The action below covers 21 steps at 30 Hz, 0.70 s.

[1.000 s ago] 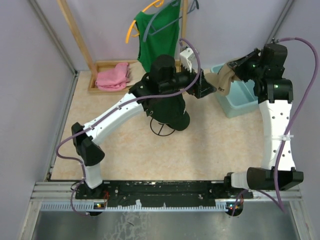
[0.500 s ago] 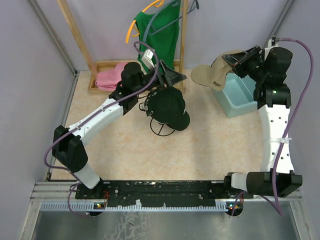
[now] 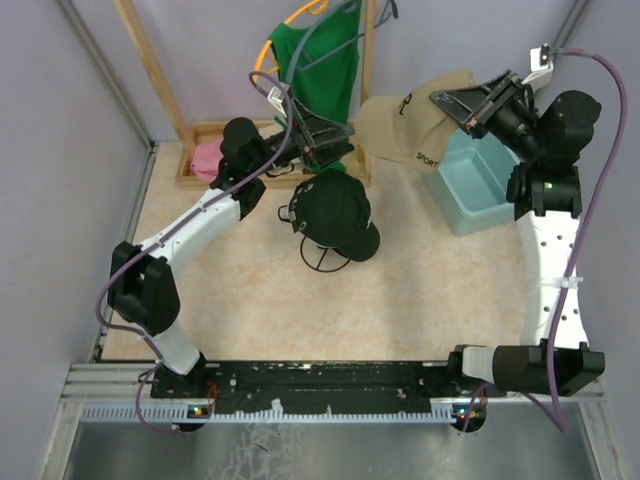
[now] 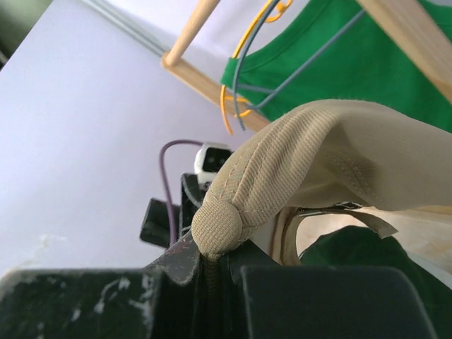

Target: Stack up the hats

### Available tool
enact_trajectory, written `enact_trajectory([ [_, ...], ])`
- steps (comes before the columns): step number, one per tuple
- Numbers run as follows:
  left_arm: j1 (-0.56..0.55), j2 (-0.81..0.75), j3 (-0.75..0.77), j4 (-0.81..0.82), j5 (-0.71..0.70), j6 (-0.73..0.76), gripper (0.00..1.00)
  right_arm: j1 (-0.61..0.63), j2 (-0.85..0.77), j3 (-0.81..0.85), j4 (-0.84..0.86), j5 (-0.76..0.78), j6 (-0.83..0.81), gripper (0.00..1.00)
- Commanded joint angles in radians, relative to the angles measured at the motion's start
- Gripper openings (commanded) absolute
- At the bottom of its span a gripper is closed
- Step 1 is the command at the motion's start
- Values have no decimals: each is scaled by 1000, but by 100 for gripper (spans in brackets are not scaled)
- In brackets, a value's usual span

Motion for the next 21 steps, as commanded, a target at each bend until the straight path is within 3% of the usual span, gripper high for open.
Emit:
enact_trajectory([
  [1, 40, 13, 1, 70, 80, -65, 90, -8, 22, 64, 119, -148, 42, 0],
  [21, 58, 161, 165, 108, 244, -131, 91, 62, 99, 111, 206, -410, 90, 0],
])
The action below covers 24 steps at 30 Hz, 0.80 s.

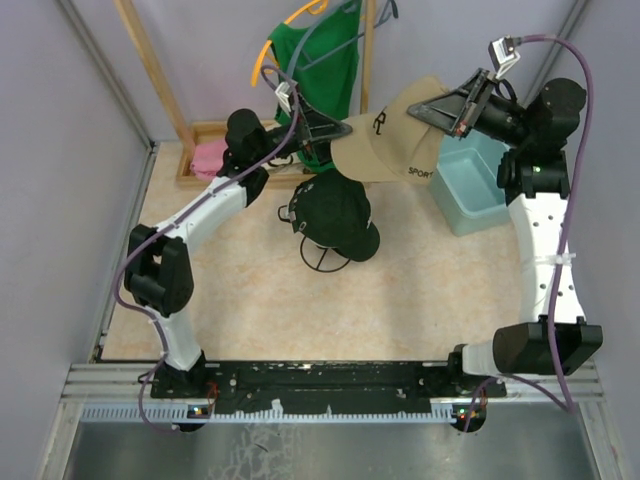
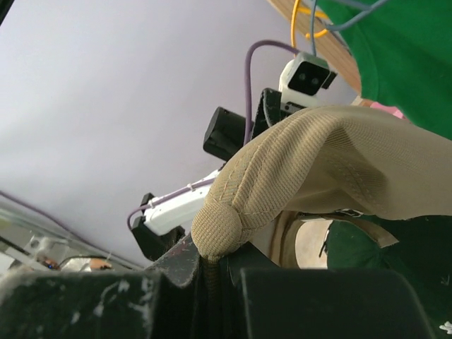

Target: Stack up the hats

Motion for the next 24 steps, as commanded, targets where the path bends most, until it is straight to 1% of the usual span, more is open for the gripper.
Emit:
enact_trajectory([
  [1, -4, 24, 78, 38, 66, -19, 90, 20, 9, 67, 59, -78, 14, 0],
  [5, -6, 44, 98, 48, 91, -34, 87, 49, 24, 79, 38, -113, -9, 0],
  [7, -7, 50, 98, 56, 99, -40, 80, 51, 26, 78, 3, -116, -31, 0],
  [11, -25, 96, 128, 123, 148, -103, 56, 58, 39, 79, -24, -127, -45, 0],
  [12, -34, 109, 139, 141, 159, -121, 48, 60, 42, 79, -31, -124, -47, 0],
  [16, -58, 141, 147, 206, 165, -163, 8, 61, 58, 101, -90, -123, -86, 0],
  [17, -58, 141, 140, 225, 151, -168, 1, 61, 59, 101, -97, -115, -90, 0],
  [18, -58, 136, 128, 263, 128, -170, 0, 61, 61, 103, -102, -112, -95, 4],
  [19, -56, 132, 125, 288, 108, -167, 0, 61, 68, 110, -116, -112, -109, 13],
  [20, -55, 131, 130, 294, 94, -155, 0, 60, 70, 120, -145, -101, -129, 26],
  [22, -47, 122, 124, 329, 44, -136, 0, 52, 84, 138, -174, -87, -163, 45],
  [23, -43, 114, 114, 345, 16, -131, 0, 44, 91, 149, -186, -75, -172, 53],
  [24, -39, 103, 101, 373, -21, -125, 0, 32, 97, 159, -194, -59, -184, 56],
])
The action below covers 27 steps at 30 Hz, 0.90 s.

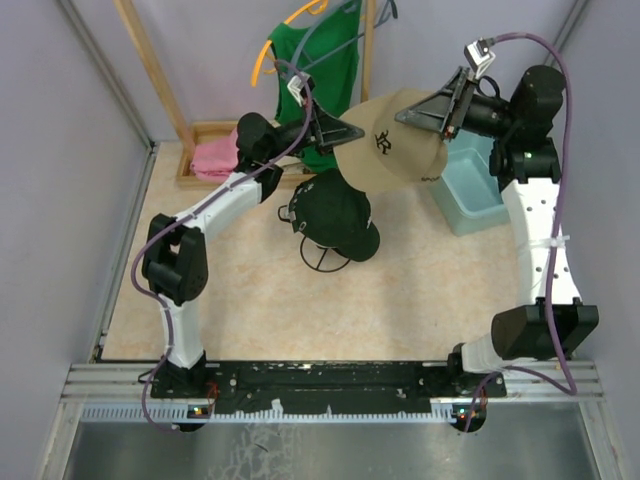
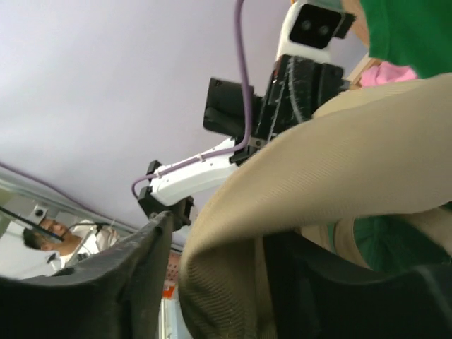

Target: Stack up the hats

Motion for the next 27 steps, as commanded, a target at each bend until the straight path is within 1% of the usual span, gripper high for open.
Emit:
enact_trajectory([
  [1, 1, -46, -35, 171, -136, 52, 0, -38, 16, 96, -51, 66, -80, 58],
  [2, 5, -62, -44, 160, -162, 76, 0, -59, 22, 119, -89, 87, -107, 61],
  [4, 7, -91, -49, 131, -211, 147, 0, -94, 31, 172, -172, 141, -170, 64],
  [8, 7, -160, -102, 106, -358, 248, 0, -126, 29, 252, -365, 314, -301, 69],
  [12, 8, -216, -156, 98, -508, 331, 0, -159, -4, 241, -511, 515, -400, 71],
  [14, 5, -228, -164, 114, -564, 348, 0, -160, -21, 195, -534, 541, -417, 71],
  [15, 3, -227, -166, 130, -597, 349, 0, -161, -33, 170, -523, 520, -408, 71],
  [17, -2, -218, -161, 158, -651, 338, 0, -161, -70, 48, -437, 468, -350, 71],
  [20, -14, -184, -120, 177, -704, 305, 0, -161, -114, -71, -333, 391, -248, 70],
  [24, -36, -122, -74, 236, -758, 239, 0, -150, -134, -164, -146, 290, -102, 70],
  [27, -61, -70, -29, 251, -776, 172, 0, -137, -144, -218, -16, 280, -15, 70],
])
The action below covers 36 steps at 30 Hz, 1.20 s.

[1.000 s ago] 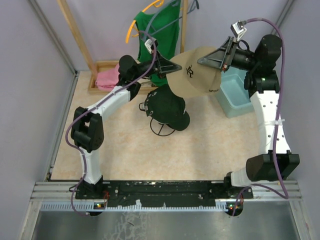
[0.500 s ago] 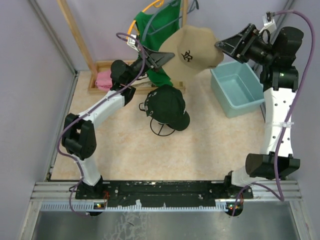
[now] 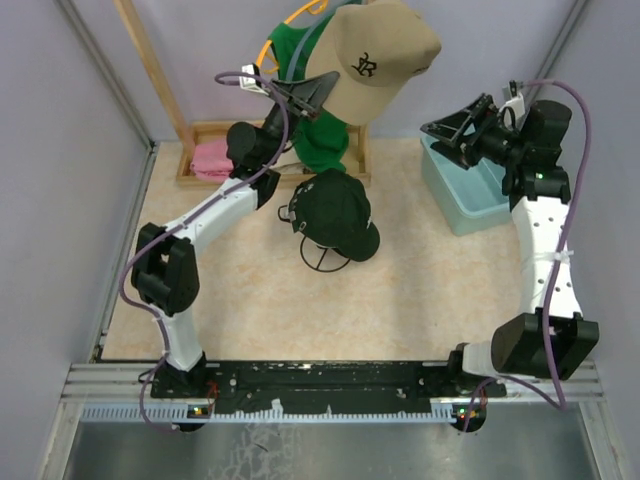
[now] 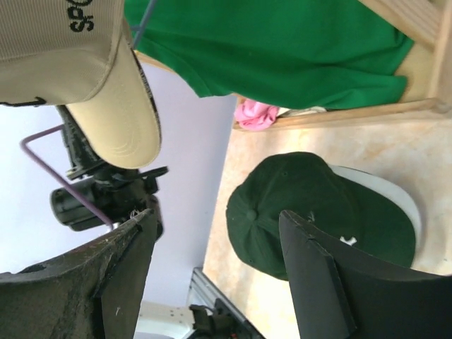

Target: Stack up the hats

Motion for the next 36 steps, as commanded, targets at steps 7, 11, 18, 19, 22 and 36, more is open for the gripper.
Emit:
enact_trajectory([
  [7, -126, 109, 61, 205, -176, -178, 0, 80, -48, -205, 745, -31, 420, 69],
  [11, -152, 117, 39, 231, -214, -211, 0, 121, -18, -222, 827, 4, 446, 70],
  [18, -171, 119, 22, 235, -225, -236, 0, 175, 33, -243, 946, 35, 500, 35],
  [19, -170, 118, 17, 236, -221, -234, 0, 178, 34, -244, 947, 35, 505, 20],
  [22, -155, 114, 19, 208, -166, -234, 6, 173, 30, -229, 934, 13, 507, 0],
  [36, 110, 110, -4, 323, 508, -455, 49, 31, 185, -135, 1456, -367, 1021, 0],
])
